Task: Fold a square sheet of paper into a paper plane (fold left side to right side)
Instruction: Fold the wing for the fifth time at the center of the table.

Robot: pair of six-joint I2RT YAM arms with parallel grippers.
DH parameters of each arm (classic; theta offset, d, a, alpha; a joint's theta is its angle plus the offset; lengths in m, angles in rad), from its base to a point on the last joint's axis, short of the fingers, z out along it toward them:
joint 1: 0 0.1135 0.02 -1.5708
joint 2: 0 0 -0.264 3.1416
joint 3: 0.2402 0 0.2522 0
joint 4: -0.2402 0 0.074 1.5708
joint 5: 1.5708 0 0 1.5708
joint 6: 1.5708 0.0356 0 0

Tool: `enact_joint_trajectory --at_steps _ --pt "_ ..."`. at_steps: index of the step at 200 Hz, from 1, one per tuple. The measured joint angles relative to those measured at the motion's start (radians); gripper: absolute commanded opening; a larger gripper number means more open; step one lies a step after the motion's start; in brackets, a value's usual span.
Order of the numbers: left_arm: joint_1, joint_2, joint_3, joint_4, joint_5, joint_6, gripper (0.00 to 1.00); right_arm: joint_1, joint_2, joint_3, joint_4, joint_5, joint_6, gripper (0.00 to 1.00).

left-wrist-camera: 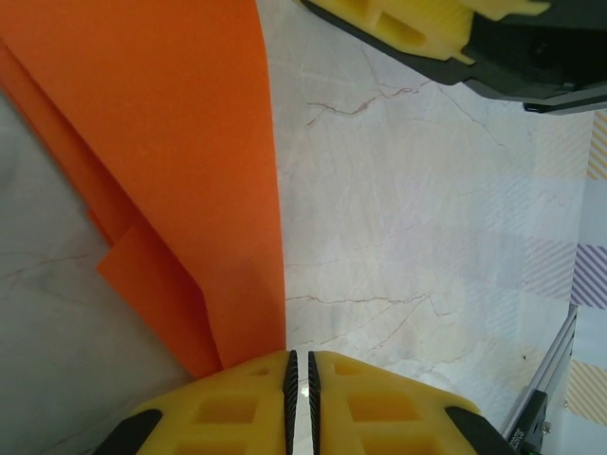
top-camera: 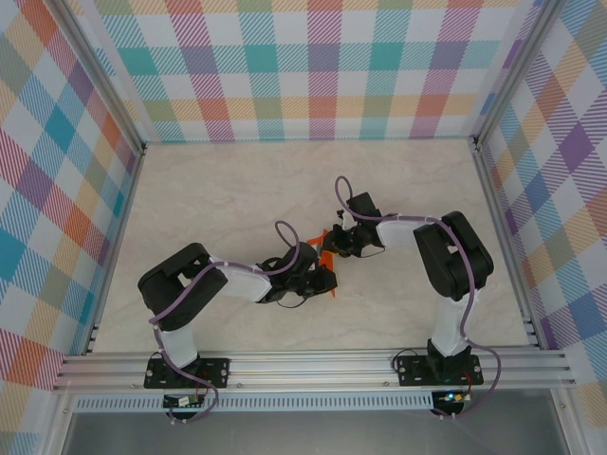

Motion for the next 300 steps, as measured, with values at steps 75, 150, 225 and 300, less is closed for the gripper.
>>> enact_joint_trajectory --at_steps 75,150,225,300 --pt "-0.003 0.006 0.001 -0.004 -0.002 -0.022 0.06 0.000 0.001 0.002 -0.003 -0.005 -0.004 0.15" --pt "-0.025 0.001 0.021 -0.063 -0.057 -0.053 0.00 -0.012 0.016 0.026 -0.029 -0.028 -0.018 0.15" --pt "-0.028 0.001 0.022 -0.063 -0.080 -0.065 0.00 -0.036 0.073 0.111 -0.110 -0.098 -0.024 0.15" --pt "-0.028 -0.001 0.022 -0.063 -0.107 -0.069 0.00 -0.059 0.164 0.259 -0.179 -0.118 -0.045 0.16"
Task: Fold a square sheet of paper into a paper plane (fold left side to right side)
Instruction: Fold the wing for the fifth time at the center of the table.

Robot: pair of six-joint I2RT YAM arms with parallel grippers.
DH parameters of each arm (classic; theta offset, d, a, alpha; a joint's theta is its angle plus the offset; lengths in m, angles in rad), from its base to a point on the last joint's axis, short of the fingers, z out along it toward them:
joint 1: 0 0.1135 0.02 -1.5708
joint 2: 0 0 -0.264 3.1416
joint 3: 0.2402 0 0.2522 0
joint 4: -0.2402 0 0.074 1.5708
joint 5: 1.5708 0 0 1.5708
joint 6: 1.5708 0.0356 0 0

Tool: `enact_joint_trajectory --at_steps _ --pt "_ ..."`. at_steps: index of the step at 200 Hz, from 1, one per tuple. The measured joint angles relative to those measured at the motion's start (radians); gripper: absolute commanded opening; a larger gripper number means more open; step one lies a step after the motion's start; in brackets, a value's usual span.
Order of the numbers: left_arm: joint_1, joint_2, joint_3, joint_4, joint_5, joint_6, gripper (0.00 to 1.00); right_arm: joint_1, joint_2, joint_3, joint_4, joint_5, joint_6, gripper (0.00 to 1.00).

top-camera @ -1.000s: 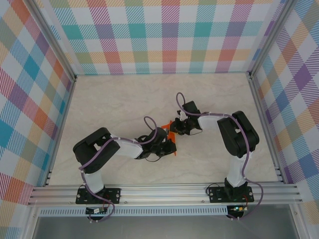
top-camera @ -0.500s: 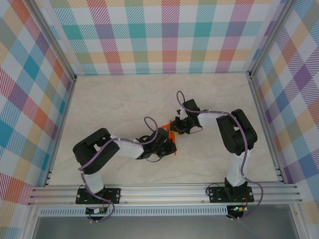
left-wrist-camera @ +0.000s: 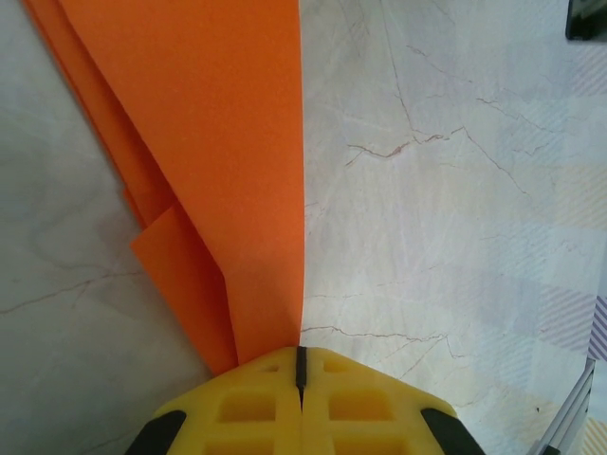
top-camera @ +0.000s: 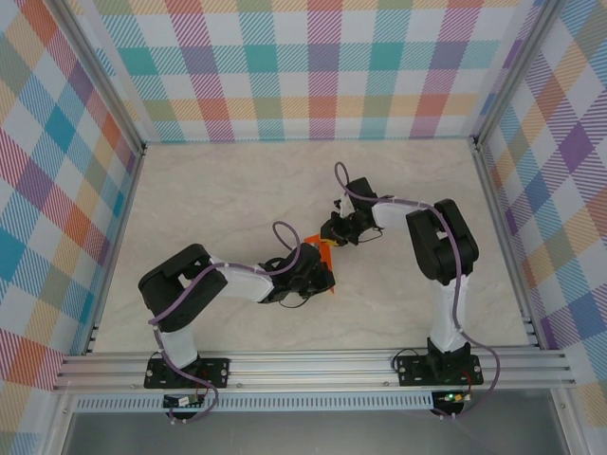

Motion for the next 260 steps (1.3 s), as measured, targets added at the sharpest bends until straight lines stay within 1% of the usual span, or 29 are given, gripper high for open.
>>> enact_joint_trajectory --at_steps 35,78,112,126,143,163,180,191,215,260 --pt "0.000 0.000 0.000 0.000 -0.003 -0.003 0.00 -0.012 0.045 0.073 -0.003 0.015 -0.007 0.16" --pt "-0.001 -0.002 0.000 -0.001 -0.003 -0.004 0.00 -0.047 0.116 0.200 0.009 0.077 -0.012 0.16" --pt "-0.001 -0.006 0.000 -0.014 -0.003 -0.007 0.00 -0.073 0.103 0.219 0.003 0.120 -0.038 0.17" --pt "-0.001 -0.008 0.002 -0.023 -0.002 -0.007 0.00 -0.079 0.051 0.175 0.000 0.141 -0.056 0.16" --pt "-0.001 -0.009 0.005 -0.027 -0.003 -0.007 0.00 -0.078 -0.074 0.071 0.000 0.148 -0.068 0.13" --pt "-0.001 -0.009 0.006 -0.032 -0.003 -0.007 0.00 -0.075 -0.236 -0.075 0.034 0.116 -0.067 0.10" --pt "-0.002 -0.009 0.007 -0.034 -0.003 -0.007 0.00 -0.063 -0.322 -0.185 0.080 0.080 -0.051 0.10" --pt "-0.004 -0.010 0.008 -0.035 -0.006 -0.007 0.00 -0.050 -0.338 -0.243 0.114 0.058 -0.035 0.10" --pt "-0.005 -0.014 0.008 -0.049 -0.006 -0.006 0.00 -0.010 -0.322 -0.336 0.152 0.021 -0.002 0.09" --pt "-0.007 -0.016 0.013 -0.059 -0.010 -0.006 0.00 0.039 -0.275 -0.359 0.219 -0.021 0.029 0.10"
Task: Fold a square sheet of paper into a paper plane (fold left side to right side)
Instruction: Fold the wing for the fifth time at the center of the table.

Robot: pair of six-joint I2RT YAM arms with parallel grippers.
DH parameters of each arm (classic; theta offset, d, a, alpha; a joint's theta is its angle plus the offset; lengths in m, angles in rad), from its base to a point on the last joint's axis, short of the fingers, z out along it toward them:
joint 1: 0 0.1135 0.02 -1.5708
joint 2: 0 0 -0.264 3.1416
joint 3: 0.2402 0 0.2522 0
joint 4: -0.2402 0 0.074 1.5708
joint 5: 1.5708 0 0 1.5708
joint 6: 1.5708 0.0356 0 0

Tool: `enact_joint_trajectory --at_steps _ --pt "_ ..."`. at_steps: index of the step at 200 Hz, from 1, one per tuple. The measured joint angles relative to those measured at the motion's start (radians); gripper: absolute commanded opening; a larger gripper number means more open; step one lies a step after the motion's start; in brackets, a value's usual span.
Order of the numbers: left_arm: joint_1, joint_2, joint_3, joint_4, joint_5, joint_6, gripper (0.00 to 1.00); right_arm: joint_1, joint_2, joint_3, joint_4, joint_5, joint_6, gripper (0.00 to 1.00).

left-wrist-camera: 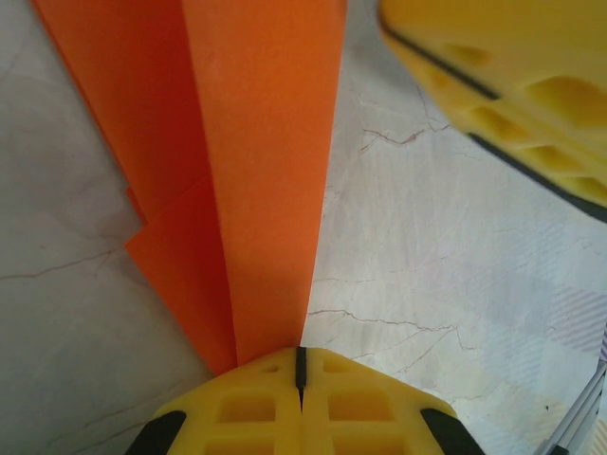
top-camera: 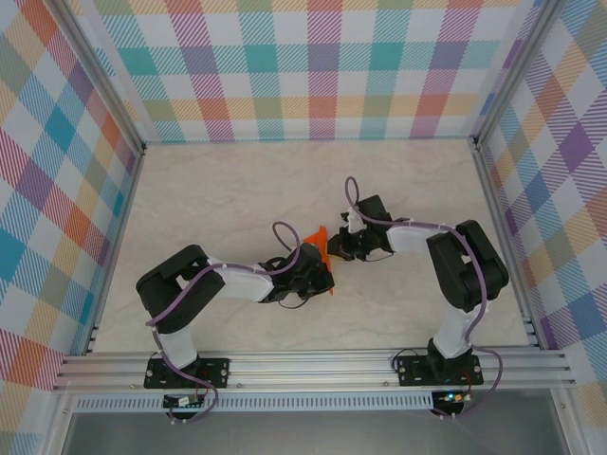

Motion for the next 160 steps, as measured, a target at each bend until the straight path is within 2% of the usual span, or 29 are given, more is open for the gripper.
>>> enact_joint_trajectory --at_steps 51,143,160 --pt "-0.001 0.000 0.003 -0.007 0.000 0.000 0.00 0.016 0.080 0.013 0.035 0.005 0.007 0.09" --pt "-0.001 0.000 0.005 -0.008 0.000 0.000 0.00 0.024 0.153 0.148 -0.072 0.055 -0.040 0.09" --pt "-0.001 -0.010 -0.011 0.010 0.000 0.000 0.07 0.024 0.153 0.148 -0.077 0.058 -0.050 0.09"
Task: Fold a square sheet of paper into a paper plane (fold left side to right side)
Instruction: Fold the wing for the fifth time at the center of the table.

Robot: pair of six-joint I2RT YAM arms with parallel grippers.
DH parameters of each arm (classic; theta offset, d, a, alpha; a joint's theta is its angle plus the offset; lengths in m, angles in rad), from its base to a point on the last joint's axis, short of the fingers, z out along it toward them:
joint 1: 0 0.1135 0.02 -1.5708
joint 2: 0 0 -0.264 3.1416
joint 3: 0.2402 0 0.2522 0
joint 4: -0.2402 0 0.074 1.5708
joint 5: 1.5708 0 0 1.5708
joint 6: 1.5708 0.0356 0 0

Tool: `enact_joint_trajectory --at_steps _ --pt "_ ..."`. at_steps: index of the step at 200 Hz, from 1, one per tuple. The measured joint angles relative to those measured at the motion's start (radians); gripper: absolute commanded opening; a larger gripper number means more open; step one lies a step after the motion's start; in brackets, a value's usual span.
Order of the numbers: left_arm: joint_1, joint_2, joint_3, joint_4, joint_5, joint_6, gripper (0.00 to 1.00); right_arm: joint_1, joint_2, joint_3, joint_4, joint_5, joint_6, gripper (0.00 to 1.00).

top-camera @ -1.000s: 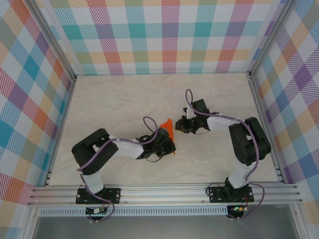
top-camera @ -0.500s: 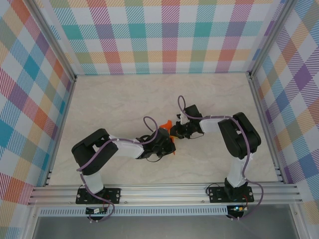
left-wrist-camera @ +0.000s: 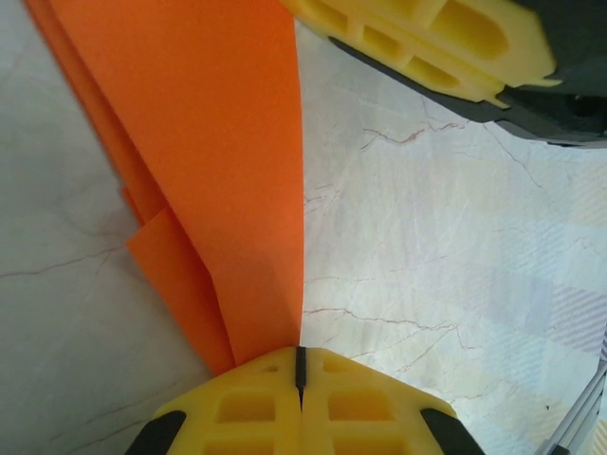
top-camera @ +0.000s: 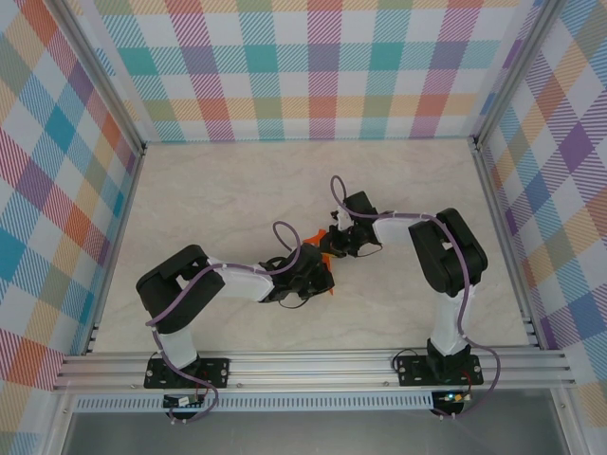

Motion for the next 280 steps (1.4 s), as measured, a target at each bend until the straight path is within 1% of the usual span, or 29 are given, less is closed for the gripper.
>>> enact_joint_trajectory --at_steps 23,34,50,63,76,97,121,148,180,208,254,280 --pt "0.000 -0.057 -0.038 -0.025 0.001 0.017 0.17 0.000 0.000 0.000 -0.001 0.000 -0.014 0.09" --pt "0.000 -0.113 -0.051 -0.072 -0.002 0.035 0.21 0.000 0.000 0.000 0.000 0.000 -0.017 0.09" --pt "0.004 -0.212 -0.053 -0.138 -0.019 0.071 0.24 0.000 0.000 0.000 0.000 0.000 -0.021 0.09" --pt "0.016 -0.295 -0.053 -0.174 -0.031 0.091 0.25 0.000 0.000 0.000 0.000 0.000 -0.026 0.09" --pt "0.043 -0.367 -0.053 -0.197 -0.028 0.105 0.23 0.000 0.000 -0.001 0.000 0.000 -0.031 0.09" --pt "0.140 -0.409 -0.062 -0.180 -0.004 0.107 0.18 0.001 0.000 -0.001 0.000 0.001 -0.036 0.09" --pt "0.233 -0.360 -0.066 -0.168 0.040 0.111 0.13 0.001 0.000 -0.001 0.000 0.001 -0.036 0.09" --pt "0.271 -0.247 -0.050 -0.137 0.100 0.122 0.10 0.005 0.000 -0.001 0.000 0.003 -0.036 0.09" --pt "0.286 -0.117 0.004 -0.092 0.159 0.125 0.06 0.010 0.000 0.000 -0.003 0.004 -0.036 0.09" --pt "0.288 -0.045 0.045 -0.035 0.205 0.121 0.05 0.012 0.000 0.005 -0.011 0.011 -0.037 0.09" --pt "0.290 0.018 0.091 -0.008 0.227 0.112 0.00 0.014 0.000 0.010 -0.018 0.023 -0.039 0.09" --pt "0.291 0.030 0.101 -0.008 0.225 0.102 0.00 0.014 -0.001 0.013 -0.020 0.036 -0.039 0.09"
